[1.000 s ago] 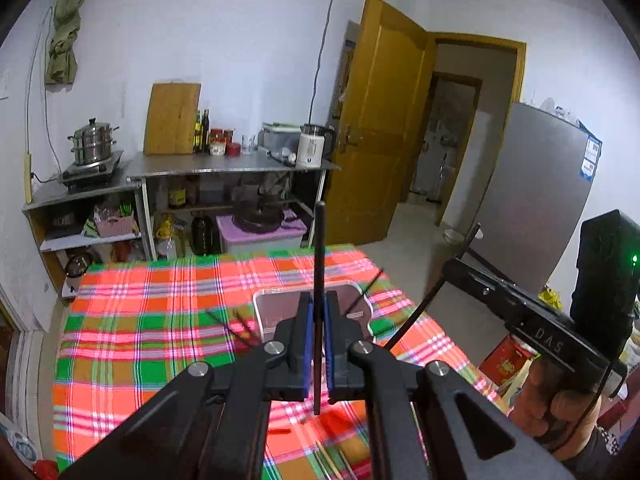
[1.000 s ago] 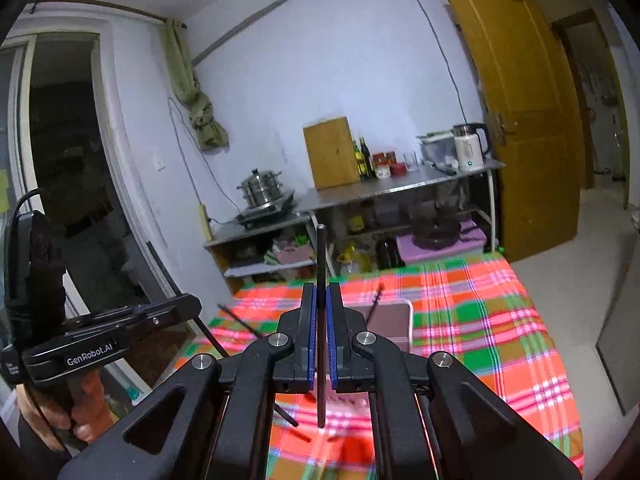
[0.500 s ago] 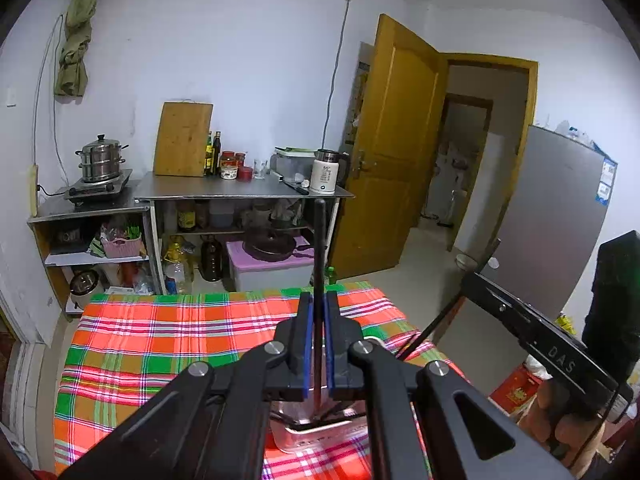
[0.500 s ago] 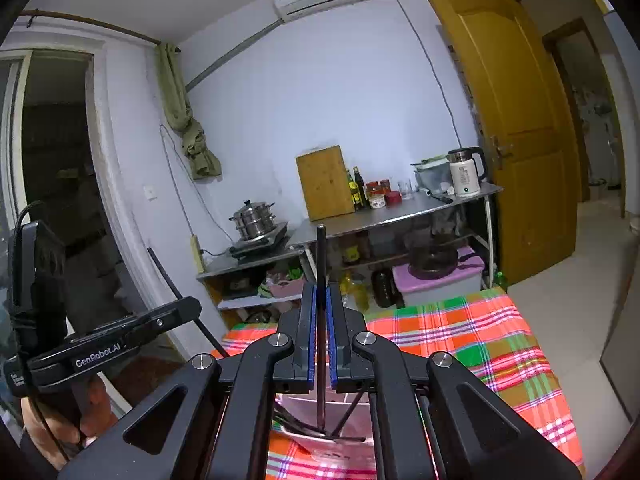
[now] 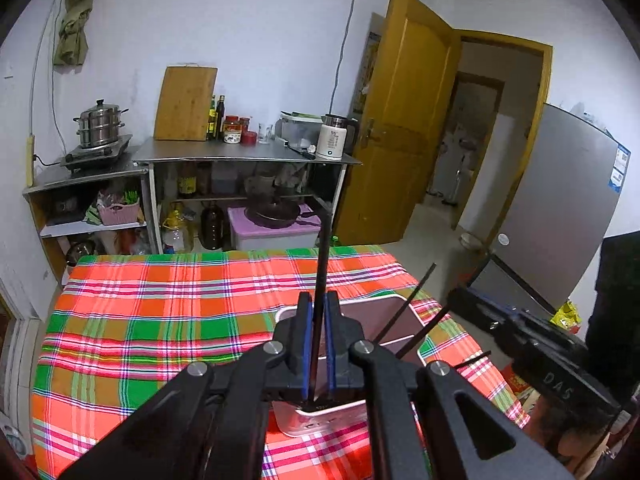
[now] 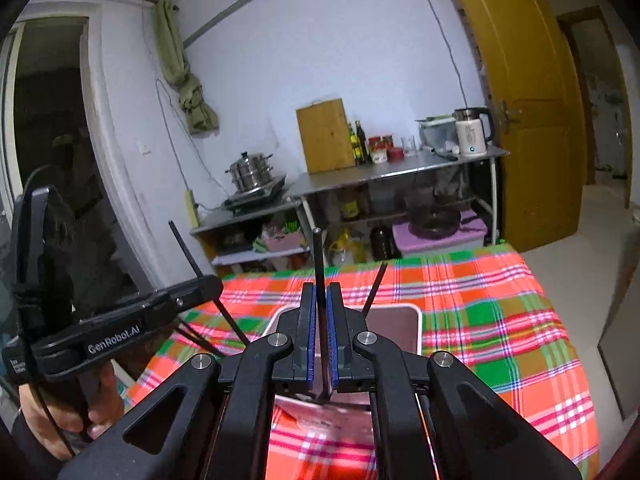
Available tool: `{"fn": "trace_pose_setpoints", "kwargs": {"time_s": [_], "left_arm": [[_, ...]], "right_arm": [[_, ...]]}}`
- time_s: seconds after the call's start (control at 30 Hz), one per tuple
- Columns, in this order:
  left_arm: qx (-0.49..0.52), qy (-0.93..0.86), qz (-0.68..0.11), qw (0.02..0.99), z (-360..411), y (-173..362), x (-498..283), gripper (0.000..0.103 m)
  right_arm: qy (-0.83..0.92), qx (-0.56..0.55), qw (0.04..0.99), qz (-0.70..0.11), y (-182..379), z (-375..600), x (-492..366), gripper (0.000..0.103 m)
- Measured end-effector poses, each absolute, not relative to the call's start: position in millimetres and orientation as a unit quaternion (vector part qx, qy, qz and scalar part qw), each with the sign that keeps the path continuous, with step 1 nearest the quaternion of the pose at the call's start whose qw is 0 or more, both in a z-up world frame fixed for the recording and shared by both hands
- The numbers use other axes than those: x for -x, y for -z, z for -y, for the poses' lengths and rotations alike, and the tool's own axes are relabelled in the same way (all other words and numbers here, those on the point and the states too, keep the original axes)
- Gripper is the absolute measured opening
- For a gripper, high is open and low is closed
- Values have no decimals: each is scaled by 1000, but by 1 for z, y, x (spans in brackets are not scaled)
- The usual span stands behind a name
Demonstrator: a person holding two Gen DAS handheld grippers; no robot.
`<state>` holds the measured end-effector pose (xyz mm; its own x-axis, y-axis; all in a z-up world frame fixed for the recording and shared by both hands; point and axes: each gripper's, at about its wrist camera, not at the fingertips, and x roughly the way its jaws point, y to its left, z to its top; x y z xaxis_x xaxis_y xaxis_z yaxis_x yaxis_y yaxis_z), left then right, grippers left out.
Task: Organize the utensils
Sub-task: 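Lower both chopsticks into the basket and open both tools to release, then move both open tools back down to the light wooden chopsticks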
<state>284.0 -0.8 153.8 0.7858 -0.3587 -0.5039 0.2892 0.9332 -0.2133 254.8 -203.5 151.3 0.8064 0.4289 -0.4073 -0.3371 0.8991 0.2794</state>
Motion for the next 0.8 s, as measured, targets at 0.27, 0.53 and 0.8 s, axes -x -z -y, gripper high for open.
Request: {"fn": "trace_pose_setpoints", "kwargs": {"time_s": [0.27,0.53,0.8], "left_arm": [[61,179,-256,948,-2,-163,-262,27],[62,190,-235,951,-7,-174,-222,28],[72,198,-272,939,-8,-134,-181,28]], "right_arm": [[-205,-101,947,-224,-159,212,-237,12],[-207,-101,950,-209,-166,228,-190,13],[-188,-120,944,-244,-135,256,-139,13]]}}
